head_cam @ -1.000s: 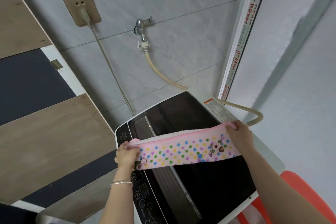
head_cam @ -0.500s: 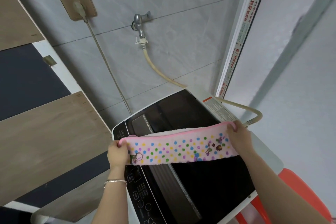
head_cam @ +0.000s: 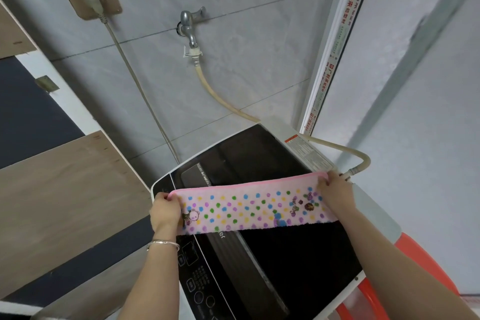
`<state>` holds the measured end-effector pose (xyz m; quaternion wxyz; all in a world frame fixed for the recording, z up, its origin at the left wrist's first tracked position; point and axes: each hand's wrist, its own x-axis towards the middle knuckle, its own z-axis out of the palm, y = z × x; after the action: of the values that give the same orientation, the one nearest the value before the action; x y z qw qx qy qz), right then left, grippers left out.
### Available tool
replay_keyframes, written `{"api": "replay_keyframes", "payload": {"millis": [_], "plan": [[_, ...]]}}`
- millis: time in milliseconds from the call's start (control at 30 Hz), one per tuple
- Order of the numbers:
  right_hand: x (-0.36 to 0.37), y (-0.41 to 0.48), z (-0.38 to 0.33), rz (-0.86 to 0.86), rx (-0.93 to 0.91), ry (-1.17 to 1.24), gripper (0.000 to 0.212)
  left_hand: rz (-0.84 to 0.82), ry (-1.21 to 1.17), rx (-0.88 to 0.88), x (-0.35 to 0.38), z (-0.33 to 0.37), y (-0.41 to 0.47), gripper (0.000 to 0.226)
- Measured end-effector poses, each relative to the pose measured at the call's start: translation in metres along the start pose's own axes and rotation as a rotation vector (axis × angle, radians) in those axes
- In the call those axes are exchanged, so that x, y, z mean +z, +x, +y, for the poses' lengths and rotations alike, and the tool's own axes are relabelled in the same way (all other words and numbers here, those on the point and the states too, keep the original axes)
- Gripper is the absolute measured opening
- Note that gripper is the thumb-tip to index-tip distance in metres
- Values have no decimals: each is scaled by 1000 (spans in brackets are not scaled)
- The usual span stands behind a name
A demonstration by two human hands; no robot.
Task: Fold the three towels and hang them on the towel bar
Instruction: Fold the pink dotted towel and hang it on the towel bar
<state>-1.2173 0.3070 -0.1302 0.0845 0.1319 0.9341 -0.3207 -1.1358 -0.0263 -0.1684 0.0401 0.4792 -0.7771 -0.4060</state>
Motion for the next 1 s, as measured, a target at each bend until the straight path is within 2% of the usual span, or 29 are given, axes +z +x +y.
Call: {"api": "replay_keyframes", "payload": {"millis": [233, 467, 633, 833, 1000], "plan": [[17, -1, 7, 65, -48, -160, 32, -20, 124, -6, 5, -12, 5, 36], [16, -3, 0, -14, -97, -154, 20, -123, -62, -26, 0, -18, 8, 15], [15, -1, 1, -16, -100, -211, 17, -127, -180, -27, -4, -23, -1, 25], [12, -2, -4, -85, -156, -137, 16, -85, -299, -15, -9, -26, -9, 30], [11, 0, -4, -90, -199, -192, 2, -18, -301, -29, -11, -28, -10, 30]]}}
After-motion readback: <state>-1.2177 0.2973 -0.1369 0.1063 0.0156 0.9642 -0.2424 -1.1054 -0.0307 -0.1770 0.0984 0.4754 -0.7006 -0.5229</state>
